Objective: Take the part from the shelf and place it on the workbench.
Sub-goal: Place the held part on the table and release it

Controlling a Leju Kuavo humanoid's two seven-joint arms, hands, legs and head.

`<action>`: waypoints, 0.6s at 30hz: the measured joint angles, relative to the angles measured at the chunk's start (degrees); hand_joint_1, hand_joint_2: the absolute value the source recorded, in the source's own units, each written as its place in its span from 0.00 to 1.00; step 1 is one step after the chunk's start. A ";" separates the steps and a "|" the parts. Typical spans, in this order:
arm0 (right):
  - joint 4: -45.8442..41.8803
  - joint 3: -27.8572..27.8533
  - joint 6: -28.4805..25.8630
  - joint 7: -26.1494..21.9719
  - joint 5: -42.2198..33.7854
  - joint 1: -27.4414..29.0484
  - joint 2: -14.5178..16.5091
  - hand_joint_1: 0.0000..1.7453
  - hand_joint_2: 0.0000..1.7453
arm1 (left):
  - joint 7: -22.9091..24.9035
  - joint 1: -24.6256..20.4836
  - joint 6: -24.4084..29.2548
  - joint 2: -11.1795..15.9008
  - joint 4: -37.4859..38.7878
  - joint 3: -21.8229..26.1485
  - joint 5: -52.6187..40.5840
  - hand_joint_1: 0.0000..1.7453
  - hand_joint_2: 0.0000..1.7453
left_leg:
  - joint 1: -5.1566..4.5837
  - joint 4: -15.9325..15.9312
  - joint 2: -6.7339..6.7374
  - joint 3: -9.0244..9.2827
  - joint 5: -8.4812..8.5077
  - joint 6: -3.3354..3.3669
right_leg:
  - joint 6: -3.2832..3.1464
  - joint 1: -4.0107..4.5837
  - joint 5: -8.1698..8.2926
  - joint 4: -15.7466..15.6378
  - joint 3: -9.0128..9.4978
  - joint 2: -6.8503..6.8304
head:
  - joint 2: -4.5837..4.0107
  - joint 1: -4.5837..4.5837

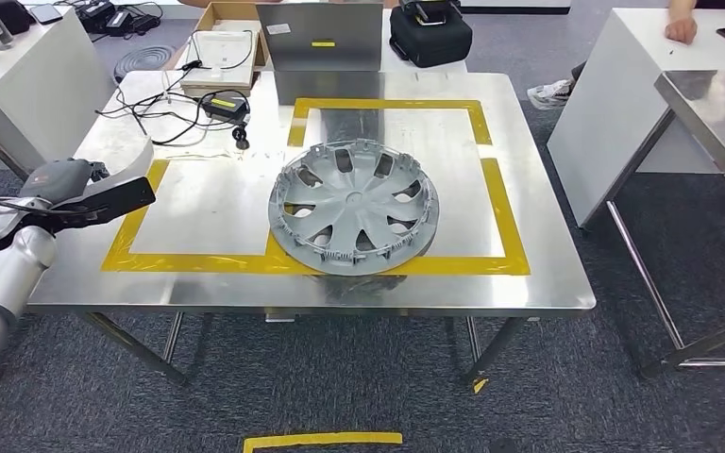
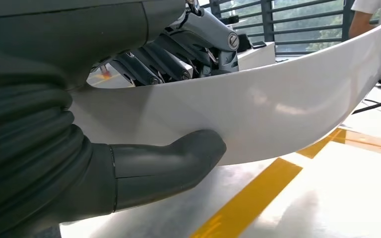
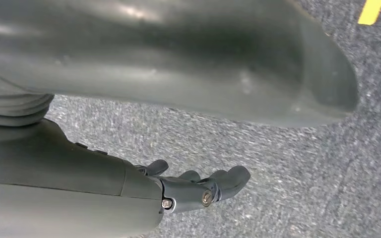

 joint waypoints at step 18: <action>0.08 0.00 0.13 0.42 -0.12 -0.09 0.32 0.00 0.00 | -4.00 1.64 3.80 -0.03 0.09 1.90 0.14 0.98 1.00 | -0.29 2.40 0.41 -9.60 5.11 -2.10 | -3.46 0.86 -3.37 -10.30 13.40 0.74 | 0.00 -0.26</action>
